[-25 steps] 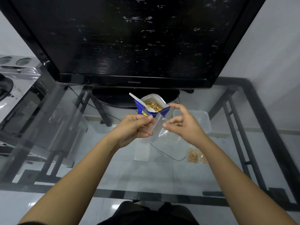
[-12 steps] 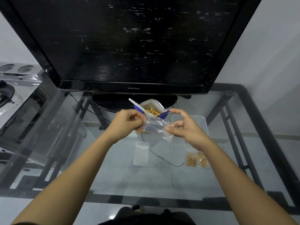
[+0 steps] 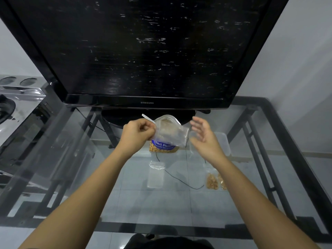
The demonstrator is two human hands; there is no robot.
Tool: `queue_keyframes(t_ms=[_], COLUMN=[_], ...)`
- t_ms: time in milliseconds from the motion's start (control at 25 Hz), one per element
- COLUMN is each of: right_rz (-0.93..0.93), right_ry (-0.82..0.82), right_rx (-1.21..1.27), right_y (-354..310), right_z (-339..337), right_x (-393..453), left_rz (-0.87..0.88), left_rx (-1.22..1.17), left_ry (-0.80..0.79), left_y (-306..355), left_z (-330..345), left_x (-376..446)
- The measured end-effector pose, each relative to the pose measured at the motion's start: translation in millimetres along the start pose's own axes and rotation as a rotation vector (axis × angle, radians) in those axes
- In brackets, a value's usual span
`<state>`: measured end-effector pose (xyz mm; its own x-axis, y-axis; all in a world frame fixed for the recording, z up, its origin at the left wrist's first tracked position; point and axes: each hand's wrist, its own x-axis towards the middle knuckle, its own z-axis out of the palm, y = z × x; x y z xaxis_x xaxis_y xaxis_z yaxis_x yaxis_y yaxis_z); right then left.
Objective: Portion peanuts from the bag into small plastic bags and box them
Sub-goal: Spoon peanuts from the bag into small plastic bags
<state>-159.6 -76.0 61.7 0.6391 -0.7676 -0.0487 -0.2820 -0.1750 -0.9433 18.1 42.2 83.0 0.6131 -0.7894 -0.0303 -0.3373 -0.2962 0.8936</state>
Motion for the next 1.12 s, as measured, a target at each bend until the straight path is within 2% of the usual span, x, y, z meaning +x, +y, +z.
queue_keyframes(t_ms=[80, 160, 280, 400, 560, 720, 1040, 1120], right_rz=[-0.196, -0.346, -0.417, -0.407, -0.382, -0.361, -0.468, -0.44], right_ry=[0.063, 0.02, -0.03, 0.012, 0.02, 0.023, 0.138, 0.159], right_rx=[-0.307, -0.515, -0.669, -0.606, -0.384, -0.352, -0.369, -0.319], right_y=[-3, -8, -14, -12, -1, 6, 23, 26], right_z=[3, 9, 21, 28, 28, 29, 33, 31], right_x=[-1, 0, 7, 16, 24, 31, 48, 51], left_rz=[-0.01, 0.007, 0.025, -0.002, -0.014, -0.015, -0.036, 0.034], left_rx=[-0.024, -0.034, -0.033, -0.089, -0.084, -0.061, -0.063, -0.008], left_ry=[-0.022, -0.049, -0.075, -0.096, -0.127, -0.121, -0.142, -0.053], left_y=[3, 5, 7, 7, 3, 0, -3, -5], left_z=[-2, -1, 5, 8, 12, 17, 24, 25], left_x=[2, 5, 8, 14, 23, 33, 53, 55])
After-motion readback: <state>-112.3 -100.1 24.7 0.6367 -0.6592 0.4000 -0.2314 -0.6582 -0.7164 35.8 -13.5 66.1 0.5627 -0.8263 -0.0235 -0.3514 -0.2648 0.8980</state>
